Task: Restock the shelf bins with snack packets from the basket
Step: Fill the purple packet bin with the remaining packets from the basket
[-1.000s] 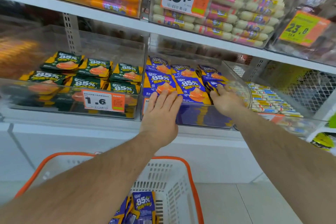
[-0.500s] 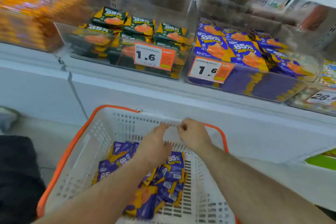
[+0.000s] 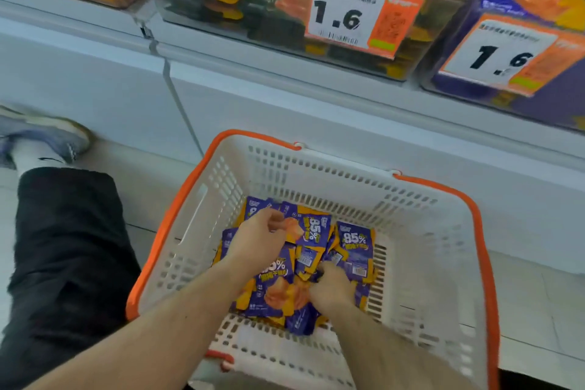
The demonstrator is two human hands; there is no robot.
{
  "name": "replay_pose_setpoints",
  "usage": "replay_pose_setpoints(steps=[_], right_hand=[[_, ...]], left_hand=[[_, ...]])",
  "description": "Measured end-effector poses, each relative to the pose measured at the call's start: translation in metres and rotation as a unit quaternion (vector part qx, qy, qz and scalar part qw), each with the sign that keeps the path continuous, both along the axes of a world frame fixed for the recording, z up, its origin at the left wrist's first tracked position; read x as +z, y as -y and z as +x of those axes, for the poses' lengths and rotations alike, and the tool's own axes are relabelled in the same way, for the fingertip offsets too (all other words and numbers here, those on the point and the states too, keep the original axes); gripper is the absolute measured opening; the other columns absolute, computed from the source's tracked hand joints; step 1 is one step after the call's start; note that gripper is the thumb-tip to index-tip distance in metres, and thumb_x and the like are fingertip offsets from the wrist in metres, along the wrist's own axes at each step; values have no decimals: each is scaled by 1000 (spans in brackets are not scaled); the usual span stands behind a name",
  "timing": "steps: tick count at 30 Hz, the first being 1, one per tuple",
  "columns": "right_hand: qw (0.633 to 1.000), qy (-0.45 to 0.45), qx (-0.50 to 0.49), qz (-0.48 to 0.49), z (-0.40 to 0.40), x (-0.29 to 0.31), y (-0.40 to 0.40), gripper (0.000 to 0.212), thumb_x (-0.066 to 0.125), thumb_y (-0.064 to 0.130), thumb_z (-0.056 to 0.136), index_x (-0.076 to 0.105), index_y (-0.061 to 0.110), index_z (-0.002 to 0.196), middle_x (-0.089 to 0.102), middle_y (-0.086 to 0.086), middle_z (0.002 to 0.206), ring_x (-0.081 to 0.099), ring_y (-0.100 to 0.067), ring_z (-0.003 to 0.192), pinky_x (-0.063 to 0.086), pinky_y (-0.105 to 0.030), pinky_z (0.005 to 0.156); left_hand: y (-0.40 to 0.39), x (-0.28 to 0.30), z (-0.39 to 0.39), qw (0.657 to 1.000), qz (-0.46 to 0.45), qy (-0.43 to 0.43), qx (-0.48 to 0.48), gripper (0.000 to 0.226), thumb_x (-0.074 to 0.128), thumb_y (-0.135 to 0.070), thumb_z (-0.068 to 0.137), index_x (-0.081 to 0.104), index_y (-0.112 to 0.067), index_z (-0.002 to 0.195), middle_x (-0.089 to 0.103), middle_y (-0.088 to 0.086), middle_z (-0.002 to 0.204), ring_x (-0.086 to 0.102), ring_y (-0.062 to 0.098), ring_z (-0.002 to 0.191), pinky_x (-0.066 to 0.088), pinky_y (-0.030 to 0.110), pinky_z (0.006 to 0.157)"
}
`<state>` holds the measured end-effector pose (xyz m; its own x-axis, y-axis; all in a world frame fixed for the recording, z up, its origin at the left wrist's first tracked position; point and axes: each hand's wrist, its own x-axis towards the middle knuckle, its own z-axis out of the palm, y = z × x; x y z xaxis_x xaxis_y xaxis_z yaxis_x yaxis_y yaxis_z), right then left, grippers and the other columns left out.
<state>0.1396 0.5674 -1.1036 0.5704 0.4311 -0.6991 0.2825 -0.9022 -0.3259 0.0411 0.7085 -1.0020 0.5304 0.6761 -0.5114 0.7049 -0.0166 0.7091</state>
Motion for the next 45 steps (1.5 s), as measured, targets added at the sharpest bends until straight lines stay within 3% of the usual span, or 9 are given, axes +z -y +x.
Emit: replay_pose_setpoints(steps=[6, 16, 20, 24, 27, 31, 38, 41, 45], right_hand=[[999, -11, 42, -14, -9, -6, 2, 36, 62, 35, 82, 56, 26, 116, 55, 0, 118, 57, -25, 105, 52, -41, 86], [999, 36, 34, -14, 3, 11, -1, 11, 52, 18, 94, 50, 19, 83, 56, 2, 82, 52, -21, 78, 38, -30, 57], [997, 47, 54, -22, 23, 38, 4, 19, 46, 10, 91, 46, 15, 72, 47, 0, 68, 49, -19, 66, 33, -27, 49], [1000, -31, -1, 4, 52, 76, 1, 27, 53, 4, 87, 44, 13, 63, 45, -6, 62, 46, -17, 51, 43, -29, 52], [995, -83, -43, 34, 69, 116, 0, 12, 69, 2, 81, 62, 3, 71, 67, -11, 65, 68, -21, 57, 60, -35, 57], [990, -25, -84, 113, 86, 166, -2, 23, 70, -2, 76, 52, 12, 73, 58, -10, 76, 61, -22, 70, 61, -40, 63], [926, -54, -213, 306, 81, 223, -6, 39, 64, -19, 71, 45, 15, 68, 48, -9, 69, 53, -24, 71, 51, -44, 69], [923, 28, -149, 354, 74, 242, -4, 33, 66, -14, 70, 51, 16, 70, 56, -6, 71, 55, -23, 74, 46, -36, 68], [895, 237, 36, 377, 64, 277, 4, 32, 78, 11, 69, 56, 30, 85, 50, 11, 110, 52, -5, 106, 37, -8, 83]], left_hand=[[0, -7, -2, 999, -20, -4, 27, 34, 49, -15, 97, 51, -21, 130, 63, -6, 117, 50, 6, 52, 38, 20, 46], [7, -1, 0, 998, -54, 20, 36, 33, 49, -16, 98, 50, -21, 130, 62, -4, 120, 48, 6, 51, 41, 26, 52], [13, 12, 8, 988, -114, 61, 87, 22, 54, -14, 94, 55, -22, 115, 63, -3, 113, 61, 16, 90, 48, 36, 75], [22, 25, 17, 952, -210, 101, 200, 8, 53, -11, 96, 58, -13, 103, 63, 8, 97, 52, 16, 75, 46, 40, 79], [29, 30, 21, 916, -285, 123, 255, 36, 54, -9, 95, 54, 2, 129, 57, 22, 130, 55, 22, 82, 43, 39, 83], [41, 41, 23, 885, -335, 112, 302, 60, 59, -30, 96, 38, -9, 148, 32, 12, 155, 34, 35, 138, 36, 51, 101], [45, 75, 31, 809, -392, 308, 311, 26, 51, -18, 101, 58, -6, 123, 69, 11, 100, 66, 27, 84, 54, 42, 73], [35, 96, 40, 817, -323, 358, 315, 18, 49, 0, 97, 59, -13, 106, 71, 8, 80, 64, 21, 60, 51, 34, 55], [27, 137, 51, 839, -218, 421, 267, 25, 50, 7, 95, 59, -16, 97, 72, 7, 84, 67, 19, 65, 54, 30, 52]])
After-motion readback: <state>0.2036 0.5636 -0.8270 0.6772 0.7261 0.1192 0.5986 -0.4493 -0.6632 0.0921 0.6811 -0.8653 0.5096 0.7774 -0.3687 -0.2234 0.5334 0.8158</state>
